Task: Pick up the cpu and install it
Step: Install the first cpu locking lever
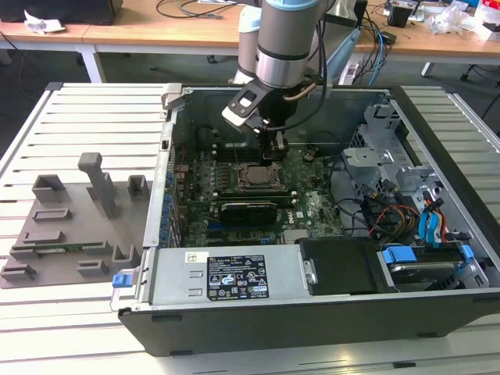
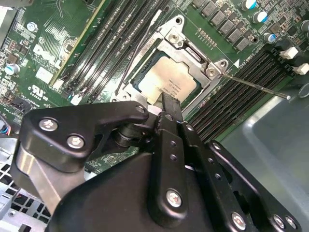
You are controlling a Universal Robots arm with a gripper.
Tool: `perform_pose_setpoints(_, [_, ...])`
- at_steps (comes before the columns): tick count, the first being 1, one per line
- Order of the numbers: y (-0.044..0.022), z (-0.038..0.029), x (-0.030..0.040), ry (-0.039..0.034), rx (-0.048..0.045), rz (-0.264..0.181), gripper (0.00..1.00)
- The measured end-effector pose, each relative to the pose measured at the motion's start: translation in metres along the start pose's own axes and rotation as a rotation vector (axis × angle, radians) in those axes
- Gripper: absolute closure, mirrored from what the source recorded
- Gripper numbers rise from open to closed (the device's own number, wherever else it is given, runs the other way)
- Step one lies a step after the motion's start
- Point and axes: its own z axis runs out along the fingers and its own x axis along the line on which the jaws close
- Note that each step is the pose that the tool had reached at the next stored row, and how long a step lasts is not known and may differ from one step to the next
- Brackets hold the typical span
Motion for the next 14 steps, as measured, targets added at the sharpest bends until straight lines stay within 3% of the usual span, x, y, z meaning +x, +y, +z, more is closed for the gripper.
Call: perform_pose_setpoints(14, [0.0, 0.0, 0.0, -0.0037, -0.003, -0.081, 0.89])
